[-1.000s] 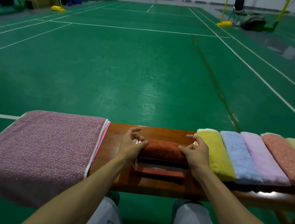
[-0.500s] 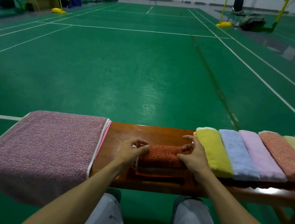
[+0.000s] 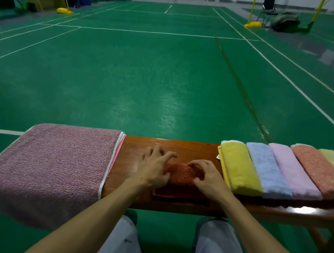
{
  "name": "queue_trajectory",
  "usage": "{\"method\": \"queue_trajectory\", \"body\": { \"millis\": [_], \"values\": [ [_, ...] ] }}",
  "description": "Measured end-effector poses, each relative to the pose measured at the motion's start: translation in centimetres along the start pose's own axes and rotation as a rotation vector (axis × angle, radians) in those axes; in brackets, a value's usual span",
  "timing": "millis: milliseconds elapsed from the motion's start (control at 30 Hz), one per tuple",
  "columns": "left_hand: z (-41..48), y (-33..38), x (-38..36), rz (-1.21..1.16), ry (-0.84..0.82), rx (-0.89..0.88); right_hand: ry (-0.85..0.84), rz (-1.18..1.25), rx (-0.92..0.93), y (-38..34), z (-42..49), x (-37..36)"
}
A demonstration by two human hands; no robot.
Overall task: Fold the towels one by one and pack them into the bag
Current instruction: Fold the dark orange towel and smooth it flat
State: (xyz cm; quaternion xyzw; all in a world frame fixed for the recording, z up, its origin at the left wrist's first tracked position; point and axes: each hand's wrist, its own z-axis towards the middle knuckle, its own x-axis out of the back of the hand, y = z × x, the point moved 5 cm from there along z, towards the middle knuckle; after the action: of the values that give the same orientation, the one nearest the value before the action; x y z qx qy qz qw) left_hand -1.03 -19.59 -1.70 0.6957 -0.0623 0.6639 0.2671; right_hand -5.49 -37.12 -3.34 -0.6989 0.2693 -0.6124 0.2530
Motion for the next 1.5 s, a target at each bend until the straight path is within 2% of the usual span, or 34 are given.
{"method": "queue_trajectory", "body": {
  "millis": [100, 233, 333, 400, 500, 600, 767, 1000, 1100, 1200, 1267, 1367, 1500],
  "values": [
    [0.7, 2.4, -0.6, -0.074, -0.015, -0.137, 0.011, -0.002, -0.008, -0.2, 0.0, 0.1],
    [0.0, 2.3, -3.9, 0.065, -0.083, -0.148, 0.022, -0.07, -0.033, -0.4, -0.4, 0.6],
    [0.2, 2.0, -4.4, 0.104, -0.092, -0.142, 0.166, -0.377, -0.064, -1.2, -0.5, 2.1],
    [0.3, 2.0, -4.5, 0.118, -0.109, -0.14, 0.269, -0.384, 0.022, -2.2, -0.3, 2.7],
    [0.1, 1.7, -4.7, 0.142, -0.112, -0.148, 0.164, -0.211, 0.123, -2.3, 0.3, 1.1],
    [-0.1, 1.6, -4.8, 0.138, -0.09, -0.155, 0.013, -0.349, 0.088, -0.3, -0.2, -1.6],
    [-0.4, 0.1, -4.8, 0.052, -0.073, -0.097, 0.022, -0.436, 0.059, 1.8, -0.6, -2.3],
    [-1.4, -2.9, -4.7, -0.248, -0.142, -0.004, -0.087, -0.298, -0.003, 3.0, -0.3, -1.9],
    [-1.4, -3.7, -4.1, -0.401, -0.269, 0.002, -0.143, -0.236, -0.024, 3.2, -0.2, -1.4],
    [-1.1, -4.2, -3.1, -0.546, -0.407, -0.016, -0.195, -0.07, -0.036, 3.5, -0.3, -0.8],
    [-0.9, -4.6, -2.4, -0.526, -0.407, -0.025, -0.199, 0.011, -0.028, 3.3, -0.4, -0.5],
    [-0.9, -4.4, -1.7, -0.546, -0.336, -0.033, -0.109, 0.082, 0.014, 2.9, -0.8, 0.0],
    [-1.4, -3.6, -1.6, -0.795, -0.292, -0.037, -0.051, 0.137, 0.085, 2.5, -1.3, 0.3]
  ]
}}
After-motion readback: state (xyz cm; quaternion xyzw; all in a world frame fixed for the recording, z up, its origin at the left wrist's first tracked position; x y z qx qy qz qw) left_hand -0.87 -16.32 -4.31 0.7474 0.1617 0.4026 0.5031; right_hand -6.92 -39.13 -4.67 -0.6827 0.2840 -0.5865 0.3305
